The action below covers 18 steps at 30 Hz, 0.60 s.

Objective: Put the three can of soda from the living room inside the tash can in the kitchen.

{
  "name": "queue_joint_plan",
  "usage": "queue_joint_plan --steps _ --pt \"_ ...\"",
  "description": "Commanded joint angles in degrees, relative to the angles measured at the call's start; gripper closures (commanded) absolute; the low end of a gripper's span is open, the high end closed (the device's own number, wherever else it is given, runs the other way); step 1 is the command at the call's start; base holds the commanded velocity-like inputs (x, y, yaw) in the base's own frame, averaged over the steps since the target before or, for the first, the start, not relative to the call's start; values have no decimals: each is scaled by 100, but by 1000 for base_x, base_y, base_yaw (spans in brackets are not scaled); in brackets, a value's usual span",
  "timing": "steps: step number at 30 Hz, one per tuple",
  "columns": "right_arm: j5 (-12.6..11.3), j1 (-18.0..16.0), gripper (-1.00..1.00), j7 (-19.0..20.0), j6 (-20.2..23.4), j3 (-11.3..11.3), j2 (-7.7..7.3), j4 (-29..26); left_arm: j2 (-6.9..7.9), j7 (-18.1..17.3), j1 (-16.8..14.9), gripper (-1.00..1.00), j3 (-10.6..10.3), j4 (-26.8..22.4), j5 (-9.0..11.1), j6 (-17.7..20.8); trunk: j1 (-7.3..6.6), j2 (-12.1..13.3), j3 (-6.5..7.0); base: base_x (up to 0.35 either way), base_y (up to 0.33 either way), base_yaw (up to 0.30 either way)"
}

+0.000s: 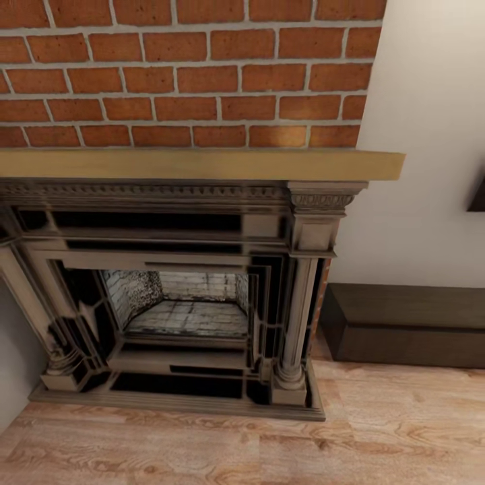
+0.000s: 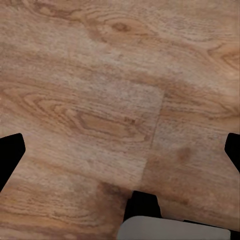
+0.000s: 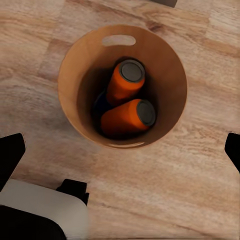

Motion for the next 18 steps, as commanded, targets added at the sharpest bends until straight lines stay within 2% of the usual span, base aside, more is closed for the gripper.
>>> queue_joint_plan --steps 1,8,18 --pt "31 6 -100 -3 -6 0 0 14 0 0 0 -100 0 0 0 -1 -23 42 19 0 0 0" --pt "166 31 -100 -13 -28 7 9 172 0 0 0 -100 0 0 0 1 -176 322 144 0 0 0" --pt "201 43 -100 -15 -36 24 15 392 0 0 0 -100 0 0 0 1 -396 723 324 0 0 0"
